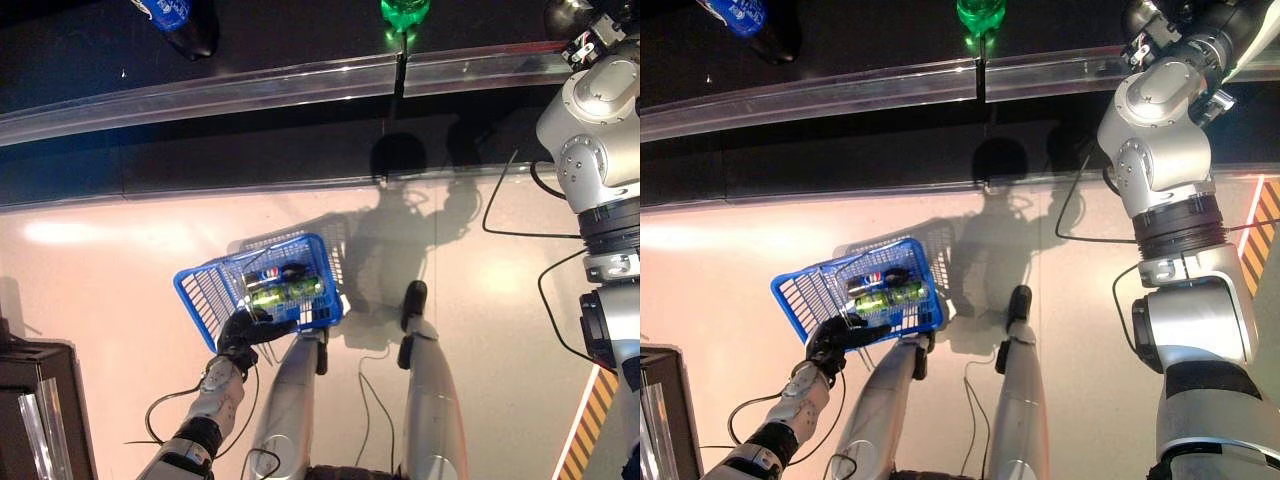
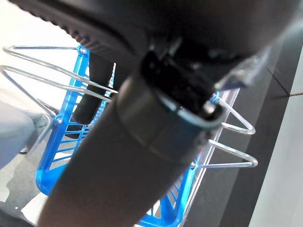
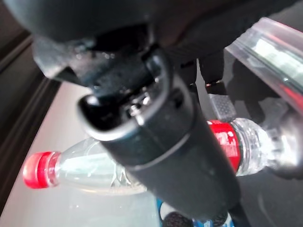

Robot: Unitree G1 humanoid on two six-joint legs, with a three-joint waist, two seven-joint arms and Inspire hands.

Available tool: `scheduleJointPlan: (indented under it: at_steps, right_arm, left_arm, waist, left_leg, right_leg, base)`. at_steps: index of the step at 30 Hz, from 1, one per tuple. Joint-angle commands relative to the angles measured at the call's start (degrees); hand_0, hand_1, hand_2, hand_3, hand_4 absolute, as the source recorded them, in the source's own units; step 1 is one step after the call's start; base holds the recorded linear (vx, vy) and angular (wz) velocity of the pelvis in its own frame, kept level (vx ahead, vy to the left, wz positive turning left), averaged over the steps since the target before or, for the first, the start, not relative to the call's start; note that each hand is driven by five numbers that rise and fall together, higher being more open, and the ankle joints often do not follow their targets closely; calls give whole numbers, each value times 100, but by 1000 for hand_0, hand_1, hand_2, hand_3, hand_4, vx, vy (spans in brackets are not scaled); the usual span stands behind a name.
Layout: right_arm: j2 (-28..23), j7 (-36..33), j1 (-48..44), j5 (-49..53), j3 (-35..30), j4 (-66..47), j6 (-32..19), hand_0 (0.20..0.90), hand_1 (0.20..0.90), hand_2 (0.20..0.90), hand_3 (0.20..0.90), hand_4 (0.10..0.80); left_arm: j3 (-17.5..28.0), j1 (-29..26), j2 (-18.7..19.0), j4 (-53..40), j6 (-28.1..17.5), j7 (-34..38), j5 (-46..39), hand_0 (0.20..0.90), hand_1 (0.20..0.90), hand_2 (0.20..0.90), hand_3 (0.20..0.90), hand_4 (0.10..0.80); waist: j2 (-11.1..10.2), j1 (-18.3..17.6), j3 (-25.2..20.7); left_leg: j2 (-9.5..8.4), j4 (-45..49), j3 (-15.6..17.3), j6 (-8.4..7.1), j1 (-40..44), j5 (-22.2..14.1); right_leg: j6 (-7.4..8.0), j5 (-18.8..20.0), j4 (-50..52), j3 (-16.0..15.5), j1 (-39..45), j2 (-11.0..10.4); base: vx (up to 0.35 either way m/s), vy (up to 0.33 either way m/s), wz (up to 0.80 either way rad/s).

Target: Pick up the drink and place into the basket.

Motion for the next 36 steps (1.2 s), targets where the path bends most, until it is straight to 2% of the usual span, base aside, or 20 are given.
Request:
scheduleJointPlan:
  at_steps: [1, 12, 19, 25, 32, 36]
  right_arm:
    - [-874, 62, -1118, -370, 222, -383, -537, 300, 300, 300, 200, 100]
    - [-981, -44, -1001, -594, 132, -614, -798, 300, 300, 300, 200, 100]
    - [-988, -9, -32, -1164, -574, -1968, -759, 300, 300, 300, 200, 100]
    - [-856, 566, 1293, -1671, -1310, -2958, -780, 300, 300, 300, 200, 100]
    - [-469, 1472, 2896, -1828, -1982, -3753, -1268, 300, 300, 300, 200, 100]
    - [-218, 2275, 3804, -1531, -2227, -4247, -1457, 300, 300, 300, 200, 100]
  left_arm:
    - [-168, 1156, 325, -369, -245, -143, -132, 300, 300, 300, 200, 100]
    - [109, 1164, 368, -401, -414, -164, -454, 300, 300, 300, 200, 100]
    - [565, 1174, 364, -524, -665, -350, -1079, 300, 300, 300, 200, 100]
    - [905, 1174, 271, -856, -951, -520, -1363, 300, 300, 300, 200, 100]
    - [1182, 1256, 245, -1480, -1298, -661, -1500, 300, 300, 300, 200, 100]
    - [1320, 1385, 304, -2123, -1373, -772, -1505, 300, 300, 300, 200, 100]
  waist:
    - [259, 5, -116]
    - [214, 6, -116]
    - [171, -150, -116]
    - [113, -295, -261]
    - [17, -480, -552]
    - [-45, -559, -710]
  left_leg:
    - [18, -58, -359, 72, -228, 574]
    - [38, 155, -328, 89, -93, 471]
    - [90, 294, -243, 83, 276, 402]
    - [119, 234, -166, 70, 641, 453]
    - [183, 87, -94, 46, 1072, 506]
    - [228, 12, -84, 22, 1303, 536]
  right_leg:
    - [-244, -474, 275, -318, 319, 0]
    - [-285, -660, 552, -362, 458, -28]
    - [-316, -852, 777, -318, 793, -27]
    - [-319, -871, 710, -300, 1156, -58]
    - [-348, -908, 520, -279, 1627, -32]
    - [-389, -942, 426, -261, 1904, 11]
  base:
    - [-39, 18, 0]
    - [-48, 14, 3]
    - [-44, 44, 4]
    - [1, 44, 3]
    - [23, 26, -1]
    - [43, 9, -3]
